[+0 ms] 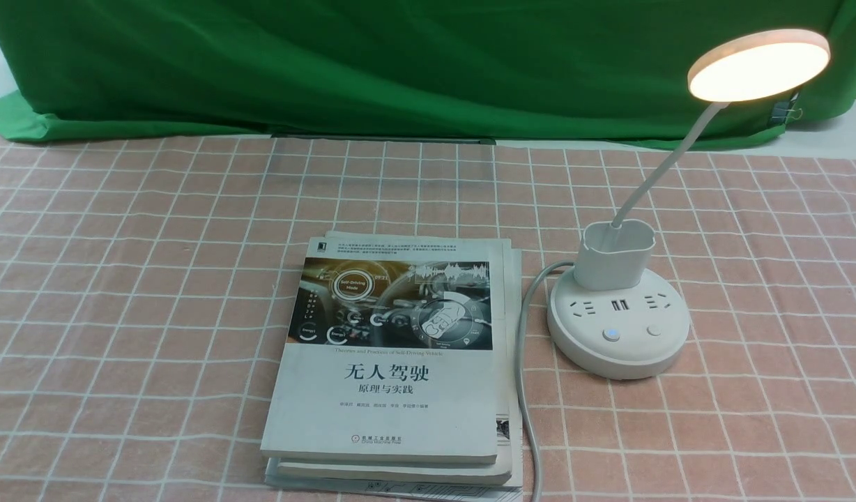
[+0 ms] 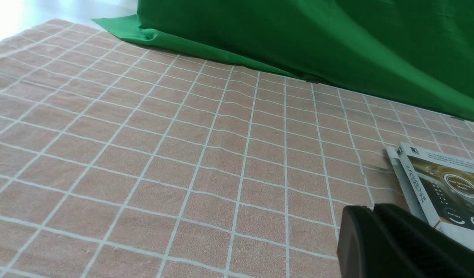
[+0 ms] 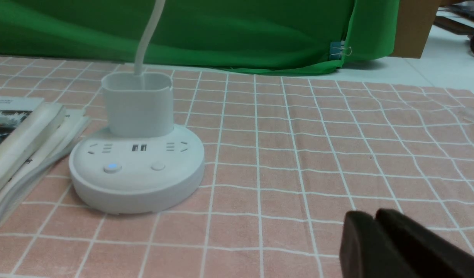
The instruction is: Turn on the table lamp on the pink coffee tablecloth with your hand.
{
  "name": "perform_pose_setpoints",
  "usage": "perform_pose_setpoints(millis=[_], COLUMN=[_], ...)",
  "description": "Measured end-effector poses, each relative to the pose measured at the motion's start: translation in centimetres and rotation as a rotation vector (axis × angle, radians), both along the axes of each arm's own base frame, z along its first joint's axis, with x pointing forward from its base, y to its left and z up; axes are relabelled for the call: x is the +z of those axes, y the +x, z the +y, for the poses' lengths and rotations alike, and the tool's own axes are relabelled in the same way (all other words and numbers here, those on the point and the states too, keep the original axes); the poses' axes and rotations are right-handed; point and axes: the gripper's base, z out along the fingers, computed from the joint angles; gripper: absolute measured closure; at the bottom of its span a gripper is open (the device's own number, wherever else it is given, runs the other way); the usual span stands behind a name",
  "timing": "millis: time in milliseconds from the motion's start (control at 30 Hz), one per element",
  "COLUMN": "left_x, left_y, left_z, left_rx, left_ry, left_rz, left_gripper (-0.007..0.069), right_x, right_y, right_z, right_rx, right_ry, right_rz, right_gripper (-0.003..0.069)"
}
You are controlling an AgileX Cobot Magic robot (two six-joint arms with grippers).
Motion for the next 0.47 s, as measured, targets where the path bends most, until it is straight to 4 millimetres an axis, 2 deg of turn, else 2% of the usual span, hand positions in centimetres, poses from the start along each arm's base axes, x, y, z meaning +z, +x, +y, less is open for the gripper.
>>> perform_pose_setpoints(millis=[467], left_x=[0.00], left_y=[0.00], left_z=[0.00], left_rx=[0.000], left_ry=[0.001], left_rz=[0.000], left_gripper=[0.0606], right_x=[0.00], right_y=[0.00], right_z=[0.00], right_rx=[0.000], right_ry=[0.001], right_rz=[0.000], right_gripper=[0.0527])
